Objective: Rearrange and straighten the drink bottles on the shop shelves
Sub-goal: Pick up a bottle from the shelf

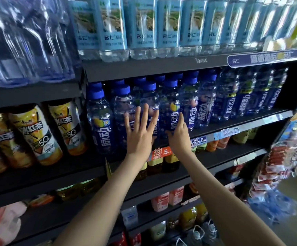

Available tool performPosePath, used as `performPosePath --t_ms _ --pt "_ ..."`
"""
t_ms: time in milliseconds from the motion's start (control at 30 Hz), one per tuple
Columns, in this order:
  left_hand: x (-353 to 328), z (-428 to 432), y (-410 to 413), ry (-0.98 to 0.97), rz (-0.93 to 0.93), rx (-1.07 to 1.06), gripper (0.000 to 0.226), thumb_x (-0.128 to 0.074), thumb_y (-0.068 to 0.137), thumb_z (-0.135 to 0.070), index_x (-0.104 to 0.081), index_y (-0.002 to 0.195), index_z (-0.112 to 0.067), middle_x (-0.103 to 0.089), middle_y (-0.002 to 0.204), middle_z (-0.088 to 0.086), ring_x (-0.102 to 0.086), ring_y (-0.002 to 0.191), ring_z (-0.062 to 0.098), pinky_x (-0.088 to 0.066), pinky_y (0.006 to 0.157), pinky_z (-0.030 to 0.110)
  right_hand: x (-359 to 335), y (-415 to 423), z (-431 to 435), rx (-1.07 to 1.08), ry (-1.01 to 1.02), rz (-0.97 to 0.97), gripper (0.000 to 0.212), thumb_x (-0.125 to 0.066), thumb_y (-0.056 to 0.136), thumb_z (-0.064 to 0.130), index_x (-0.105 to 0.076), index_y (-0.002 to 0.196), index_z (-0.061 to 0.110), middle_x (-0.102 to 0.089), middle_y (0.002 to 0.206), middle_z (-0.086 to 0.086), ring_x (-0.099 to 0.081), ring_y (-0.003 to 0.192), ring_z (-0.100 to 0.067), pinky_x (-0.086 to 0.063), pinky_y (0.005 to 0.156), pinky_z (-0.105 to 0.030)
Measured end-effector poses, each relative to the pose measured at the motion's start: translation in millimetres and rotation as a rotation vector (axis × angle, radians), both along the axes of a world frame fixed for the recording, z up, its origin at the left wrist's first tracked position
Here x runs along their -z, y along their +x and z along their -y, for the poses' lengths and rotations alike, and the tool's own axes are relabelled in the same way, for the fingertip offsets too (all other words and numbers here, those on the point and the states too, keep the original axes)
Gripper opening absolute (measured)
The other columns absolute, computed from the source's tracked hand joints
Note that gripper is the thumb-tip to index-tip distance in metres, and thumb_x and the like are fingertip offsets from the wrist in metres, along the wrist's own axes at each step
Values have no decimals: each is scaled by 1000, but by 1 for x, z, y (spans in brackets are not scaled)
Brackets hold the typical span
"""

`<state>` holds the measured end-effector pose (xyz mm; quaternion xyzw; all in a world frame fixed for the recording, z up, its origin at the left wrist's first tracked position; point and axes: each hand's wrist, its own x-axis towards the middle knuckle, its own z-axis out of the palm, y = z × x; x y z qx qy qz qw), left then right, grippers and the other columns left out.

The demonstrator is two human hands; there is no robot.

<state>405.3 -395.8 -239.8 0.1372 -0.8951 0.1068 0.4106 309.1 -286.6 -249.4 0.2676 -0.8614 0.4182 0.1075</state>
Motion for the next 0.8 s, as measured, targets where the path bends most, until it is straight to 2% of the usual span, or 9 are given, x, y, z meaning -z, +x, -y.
performPosePath --t_ms 100,167,300,367,467,567,633,700,800 --pt "5 -6 -4 1 -40 11 98 -78 71 -8 -21 149 -22 -11 156 13 -9 143 34 12 113 55 2 1 -3 -11 9 10 77 -53 94 14 -1 151 10 -35 143 -17 -38 128 -32 -42 96 -38" --pt "15 -18 -1 30 -70 16 93 -77 75 -17 -20 149 -23 -9 156 13 -8 143 35 7 112 57 7 6 -11 -31 -17 -21 72 -52 95 17 -6 151 9 -34 145 -16 -36 131 -29 -41 99 -37" --pt "57 -51 15 80 -124 71 84 -71 80 -25 -22 149 -21 -11 154 14 -13 141 37 -3 110 60 52 20 -39 -55 -143 -464 45 -52 92 13 -37 133 0 -55 118 -22 -45 108 -25 -42 92 -35" --pt "91 -62 22 26 -110 101 89 -71 79 -21 -17 150 -21 -12 154 15 -15 141 37 -7 113 57 90 23 -54 -83 -146 -586 35 -52 90 12 -41 122 2 -59 106 -23 -48 97 -27 -43 85 -37" --pt "151 -59 20 -37 -65 65 88 -70 79 -17 -18 150 -23 1 159 11 -6 145 32 -12 114 51 149 6 -65 -108 -5 -460 45 -53 89 19 -36 127 5 -55 112 -26 -45 104 -32 -46 89 -47" --pt "191 -36 11 -147 -95 -82 84 -75 76 -14 -29 146 -23 -6 157 14 -10 144 32 -13 113 48 189 -23 -58 -96 142 -287 76 -70 83 20 -24 142 10 -40 133 -35 -34 122 -43 -38 99 -57" --pt "204 -20 11 -200 -147 -148 88 -74 75 -7 -26 148 -23 -9 154 16 -24 137 38 -18 112 53 200 -36 -47 -143 139 -227 87 -70 84 21 -13 149 15 -22 147 -35 -23 134 -47 -27 107 -57" --pt "221 -10 20 -167 -198 -245 89 -73 76 -4 -22 147 -22 -14 151 20 -29 131 43 -26 107 59 210 -45 -34 -224 96 -139 90 -65 88 23 0 151 19 -4 154 -28 -8 142 -42 -17 114 -52" --pt "249 0 37 5 -218 -475 89 -75 78 -16 -21 148 -19 -15 148 27 -23 133 48 -24 105 65 226 -50 -20 -229 9 -112 91 -61 91 19 10 147 28 6 156 -21 -13 141 -42 -27 110 -49"
